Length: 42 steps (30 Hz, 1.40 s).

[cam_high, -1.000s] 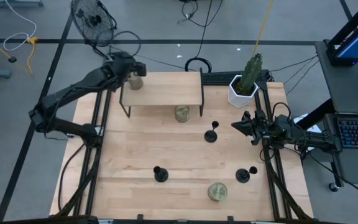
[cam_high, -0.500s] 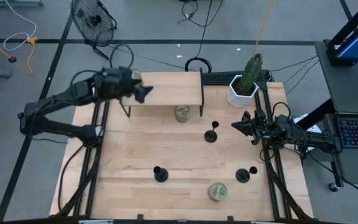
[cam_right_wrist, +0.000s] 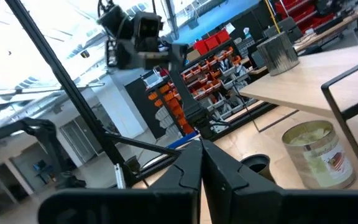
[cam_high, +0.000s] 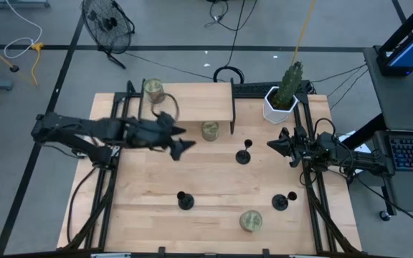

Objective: Pick & Place candle stick holders
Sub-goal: Put the top green scented candle on the shelf

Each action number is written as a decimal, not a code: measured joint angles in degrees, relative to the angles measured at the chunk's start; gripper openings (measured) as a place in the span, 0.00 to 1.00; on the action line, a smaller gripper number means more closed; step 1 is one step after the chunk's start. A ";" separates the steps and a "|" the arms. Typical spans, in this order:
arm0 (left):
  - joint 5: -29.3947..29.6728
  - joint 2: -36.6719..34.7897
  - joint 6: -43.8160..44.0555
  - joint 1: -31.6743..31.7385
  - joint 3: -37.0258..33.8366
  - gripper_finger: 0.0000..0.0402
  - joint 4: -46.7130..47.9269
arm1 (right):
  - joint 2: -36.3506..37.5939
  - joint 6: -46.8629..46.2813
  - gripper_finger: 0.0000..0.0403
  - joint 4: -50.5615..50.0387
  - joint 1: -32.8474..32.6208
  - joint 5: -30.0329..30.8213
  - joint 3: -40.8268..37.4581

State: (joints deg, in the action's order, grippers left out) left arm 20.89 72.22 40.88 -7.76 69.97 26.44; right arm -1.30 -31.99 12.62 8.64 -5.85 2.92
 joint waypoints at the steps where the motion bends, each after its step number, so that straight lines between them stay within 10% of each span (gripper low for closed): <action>1: -0.04 1.57 0.06 -0.54 0.00 0.91 -0.70 | 0.00 0.40 0.00 0.00 0.00 0.02 0.02; 18: -0.55 23.36 -5.19 5.75 6.70 0.91 -0.77 | 0.02 1.19 0.00 0.00 0.00 0.04 0.00; 35: -8.30 32.21 13.65 8.45 11.98 0.91 -4.55 | 0.00 1.17 0.00 1.93 0.00 0.07 0.00; 42: 3.19 32.17 30.34 8.23 11.98 0.91 1.77 | 0.00 1.19 0.00 3.04 0.00 0.07 0.02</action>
State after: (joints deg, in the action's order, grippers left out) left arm 24.08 104.40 71.22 0.46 81.95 28.20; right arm -1.30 -30.81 15.67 8.64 -5.78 2.94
